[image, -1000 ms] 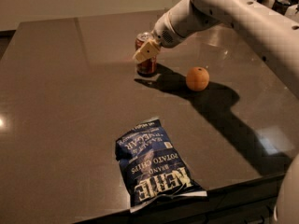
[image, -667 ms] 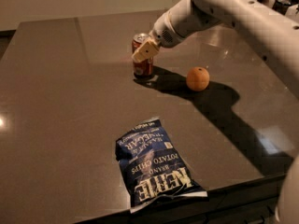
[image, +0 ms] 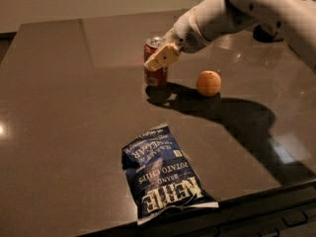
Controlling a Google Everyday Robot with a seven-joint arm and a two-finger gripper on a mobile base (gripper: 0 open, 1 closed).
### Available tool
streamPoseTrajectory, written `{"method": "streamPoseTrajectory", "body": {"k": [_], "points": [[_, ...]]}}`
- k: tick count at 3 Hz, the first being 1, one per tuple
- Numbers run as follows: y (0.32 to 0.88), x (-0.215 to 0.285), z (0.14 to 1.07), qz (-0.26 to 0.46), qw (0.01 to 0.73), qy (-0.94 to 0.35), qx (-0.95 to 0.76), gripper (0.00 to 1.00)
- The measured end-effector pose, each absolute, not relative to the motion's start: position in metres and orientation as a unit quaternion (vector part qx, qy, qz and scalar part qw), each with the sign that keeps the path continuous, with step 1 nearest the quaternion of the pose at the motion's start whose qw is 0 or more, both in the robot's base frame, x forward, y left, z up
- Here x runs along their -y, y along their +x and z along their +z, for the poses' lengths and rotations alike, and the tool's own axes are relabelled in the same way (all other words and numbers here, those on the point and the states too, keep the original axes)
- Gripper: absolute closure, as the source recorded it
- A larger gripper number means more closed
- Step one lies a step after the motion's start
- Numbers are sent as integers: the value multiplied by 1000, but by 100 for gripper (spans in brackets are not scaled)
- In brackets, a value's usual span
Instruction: Move coke can near blue chip bag
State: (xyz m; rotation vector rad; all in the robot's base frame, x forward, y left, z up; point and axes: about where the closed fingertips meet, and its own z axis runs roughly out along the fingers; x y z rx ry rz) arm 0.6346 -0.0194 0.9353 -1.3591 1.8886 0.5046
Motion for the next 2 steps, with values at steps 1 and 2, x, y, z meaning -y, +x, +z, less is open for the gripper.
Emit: {"method": "streamPoseTrajectory", "body": {"k": [1,2], "points": [[598,23,940,213,364,-548,-723,100],[573,31,937,222,355,-558,-716,100]]}}
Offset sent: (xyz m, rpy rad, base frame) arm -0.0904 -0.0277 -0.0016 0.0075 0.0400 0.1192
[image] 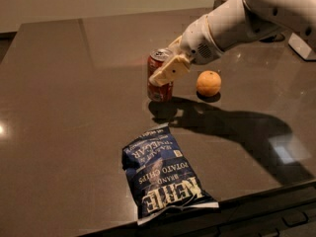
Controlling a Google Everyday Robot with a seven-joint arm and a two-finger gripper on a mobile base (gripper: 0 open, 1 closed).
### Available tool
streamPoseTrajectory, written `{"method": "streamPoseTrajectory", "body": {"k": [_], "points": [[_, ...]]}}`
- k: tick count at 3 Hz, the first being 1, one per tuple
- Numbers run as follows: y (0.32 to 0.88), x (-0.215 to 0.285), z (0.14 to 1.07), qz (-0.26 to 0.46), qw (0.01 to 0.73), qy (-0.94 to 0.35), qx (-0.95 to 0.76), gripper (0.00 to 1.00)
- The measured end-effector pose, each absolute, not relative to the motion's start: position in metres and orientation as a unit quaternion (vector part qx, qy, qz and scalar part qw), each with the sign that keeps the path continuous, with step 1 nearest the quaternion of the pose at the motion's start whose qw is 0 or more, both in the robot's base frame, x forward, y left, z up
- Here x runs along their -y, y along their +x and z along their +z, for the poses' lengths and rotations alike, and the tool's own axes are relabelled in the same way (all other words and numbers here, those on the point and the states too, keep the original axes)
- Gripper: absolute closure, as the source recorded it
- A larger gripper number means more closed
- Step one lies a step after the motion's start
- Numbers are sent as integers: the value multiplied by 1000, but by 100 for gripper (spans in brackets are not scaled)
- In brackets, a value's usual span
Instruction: Move coke can near blue chip bag
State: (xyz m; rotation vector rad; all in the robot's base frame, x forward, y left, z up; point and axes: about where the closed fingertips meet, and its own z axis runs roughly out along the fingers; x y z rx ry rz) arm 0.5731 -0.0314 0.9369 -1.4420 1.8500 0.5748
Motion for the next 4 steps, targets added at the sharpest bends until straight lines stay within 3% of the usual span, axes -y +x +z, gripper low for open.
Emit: {"method": "streamPoseTrajectory", "body": {"k": [1,4], "points": [[557,42,933,226,356,-564,-710,100],[523,37,908,254,344,-605,-672,33]]}}
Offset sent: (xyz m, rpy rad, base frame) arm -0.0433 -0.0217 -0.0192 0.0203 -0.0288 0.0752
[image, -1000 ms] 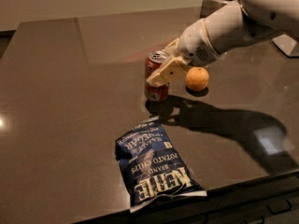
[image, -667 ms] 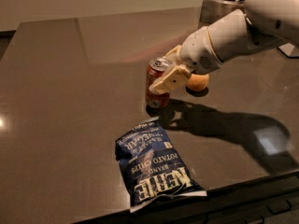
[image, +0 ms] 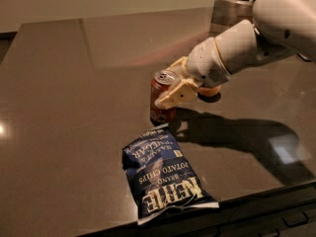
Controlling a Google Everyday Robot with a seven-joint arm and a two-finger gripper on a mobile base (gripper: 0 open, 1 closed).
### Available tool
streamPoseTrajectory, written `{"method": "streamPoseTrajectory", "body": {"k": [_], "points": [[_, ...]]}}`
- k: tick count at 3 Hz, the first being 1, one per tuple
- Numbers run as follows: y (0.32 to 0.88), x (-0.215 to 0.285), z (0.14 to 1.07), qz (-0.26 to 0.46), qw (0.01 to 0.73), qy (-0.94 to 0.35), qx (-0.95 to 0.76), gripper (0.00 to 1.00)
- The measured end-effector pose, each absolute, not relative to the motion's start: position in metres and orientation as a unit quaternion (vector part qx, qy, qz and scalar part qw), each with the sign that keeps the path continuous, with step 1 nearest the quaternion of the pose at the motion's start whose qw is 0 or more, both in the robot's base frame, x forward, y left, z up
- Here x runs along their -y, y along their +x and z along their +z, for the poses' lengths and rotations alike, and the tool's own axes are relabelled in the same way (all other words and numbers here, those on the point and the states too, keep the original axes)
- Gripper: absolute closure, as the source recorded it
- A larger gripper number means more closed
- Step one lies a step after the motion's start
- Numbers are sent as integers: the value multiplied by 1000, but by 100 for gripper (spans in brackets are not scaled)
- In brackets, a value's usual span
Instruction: Move coke can near blue chip bag
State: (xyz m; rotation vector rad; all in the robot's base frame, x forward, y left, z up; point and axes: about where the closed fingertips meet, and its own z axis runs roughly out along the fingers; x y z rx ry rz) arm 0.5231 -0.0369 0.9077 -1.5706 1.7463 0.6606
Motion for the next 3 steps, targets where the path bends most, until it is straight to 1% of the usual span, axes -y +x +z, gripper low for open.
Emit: {"method": "streamPoseTrajectory", "body": {"k": [1,2,3], "points": [[514,32,901,262,333,-622,-659,9],[512,30,900,263,331,-625,-657,0],[512,30,900,263,331,-625,-657,0]]}}
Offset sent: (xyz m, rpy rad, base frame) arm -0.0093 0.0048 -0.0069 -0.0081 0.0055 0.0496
